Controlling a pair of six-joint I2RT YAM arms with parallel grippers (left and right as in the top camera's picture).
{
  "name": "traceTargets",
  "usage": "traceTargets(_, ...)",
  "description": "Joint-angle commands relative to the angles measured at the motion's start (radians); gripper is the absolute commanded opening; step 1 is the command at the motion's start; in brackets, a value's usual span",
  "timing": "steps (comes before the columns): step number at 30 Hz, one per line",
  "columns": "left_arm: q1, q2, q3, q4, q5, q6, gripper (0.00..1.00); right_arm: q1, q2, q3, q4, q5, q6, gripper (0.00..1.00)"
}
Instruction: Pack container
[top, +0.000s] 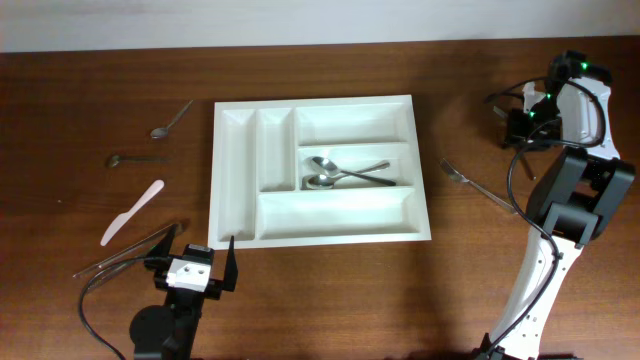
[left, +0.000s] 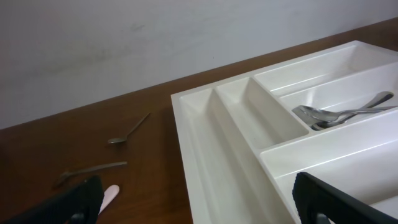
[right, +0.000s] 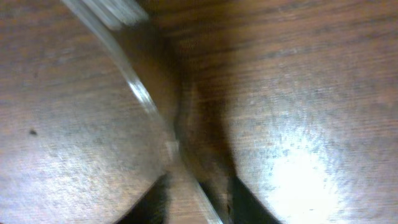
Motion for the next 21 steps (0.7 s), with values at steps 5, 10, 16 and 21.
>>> traceTargets(5,-0.001,-0.008,-0.009,0.003,0.004,0.002,0.99,0.003,0.04,-0.005,-0.004,-0.008,0.015,0.04)
traceTargets(10,-0.001,-0.008,-0.009,0.003,0.004,0.002,0.99,0.003,0.04,-0.005,-0.004,-0.009,0.016,0.04)
traceTargets(16,-0.001,-0.008,-0.009,0.003,0.003,0.002,0.99,0.004,0.038,0.0,-0.018,-0.018,0.034,0.04)
traceTargets(21,-0.001,-0.008,-0.009,0.003,0.004,0.002,0.99,0.005,0.017,0.004,-0.027,-0.028,0.034,0.04)
